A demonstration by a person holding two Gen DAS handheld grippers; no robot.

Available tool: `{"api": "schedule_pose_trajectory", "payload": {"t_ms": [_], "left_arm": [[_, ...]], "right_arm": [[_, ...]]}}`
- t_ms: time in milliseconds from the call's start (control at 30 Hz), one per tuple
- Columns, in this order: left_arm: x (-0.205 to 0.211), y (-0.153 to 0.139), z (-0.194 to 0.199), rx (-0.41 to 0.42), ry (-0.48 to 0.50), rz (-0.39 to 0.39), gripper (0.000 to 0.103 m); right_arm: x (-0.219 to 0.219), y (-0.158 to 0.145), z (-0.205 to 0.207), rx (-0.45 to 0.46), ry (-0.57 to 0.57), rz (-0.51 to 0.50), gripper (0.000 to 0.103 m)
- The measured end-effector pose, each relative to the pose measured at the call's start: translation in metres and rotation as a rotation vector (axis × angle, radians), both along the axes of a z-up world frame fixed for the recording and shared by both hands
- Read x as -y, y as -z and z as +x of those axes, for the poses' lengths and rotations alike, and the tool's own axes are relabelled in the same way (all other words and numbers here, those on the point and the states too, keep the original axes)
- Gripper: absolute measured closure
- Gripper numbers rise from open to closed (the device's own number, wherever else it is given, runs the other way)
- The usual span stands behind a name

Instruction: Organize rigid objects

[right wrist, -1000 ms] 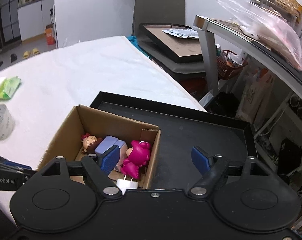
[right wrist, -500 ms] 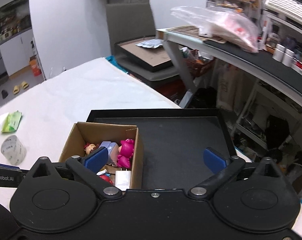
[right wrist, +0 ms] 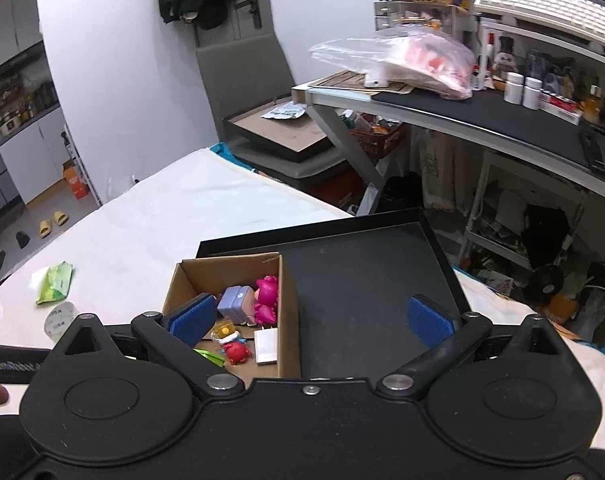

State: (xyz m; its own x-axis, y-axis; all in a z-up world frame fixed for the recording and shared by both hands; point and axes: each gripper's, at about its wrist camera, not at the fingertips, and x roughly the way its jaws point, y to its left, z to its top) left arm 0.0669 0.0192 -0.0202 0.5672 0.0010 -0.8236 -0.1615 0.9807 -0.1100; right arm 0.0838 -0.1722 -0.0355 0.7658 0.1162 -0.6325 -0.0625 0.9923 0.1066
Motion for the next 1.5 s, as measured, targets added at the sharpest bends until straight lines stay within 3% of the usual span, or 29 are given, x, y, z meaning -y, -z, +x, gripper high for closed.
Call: {"api": "schedule_pose_trajectory", "payload": {"t_ms": [233,400,933,1500], "left_arm": [[0.009,-0.009,-0.021,0.014,0.007,0.021,0.011],[0.019,-0.018,-0.036,0.039,0.022,0.053,0.005],[0.039,-0.038,-0.07,0.09,0.038,0.07,0.004],[0.038,-0.057,-0.083,0.118,0.039,0.087,0.004]], "right_arm": [[0.015,-0.008,-0.021,-0.024,0.038,0.039,0.0],[0.014,-0.012,-0.037,-0.044,0.025,0.015,0.0],[0.028,-0.033,-0.079,0.023,0.032,-0.005,0.0],[0.038,-0.051,-0.094,0.065,0.005,0.015,0.0]]}}
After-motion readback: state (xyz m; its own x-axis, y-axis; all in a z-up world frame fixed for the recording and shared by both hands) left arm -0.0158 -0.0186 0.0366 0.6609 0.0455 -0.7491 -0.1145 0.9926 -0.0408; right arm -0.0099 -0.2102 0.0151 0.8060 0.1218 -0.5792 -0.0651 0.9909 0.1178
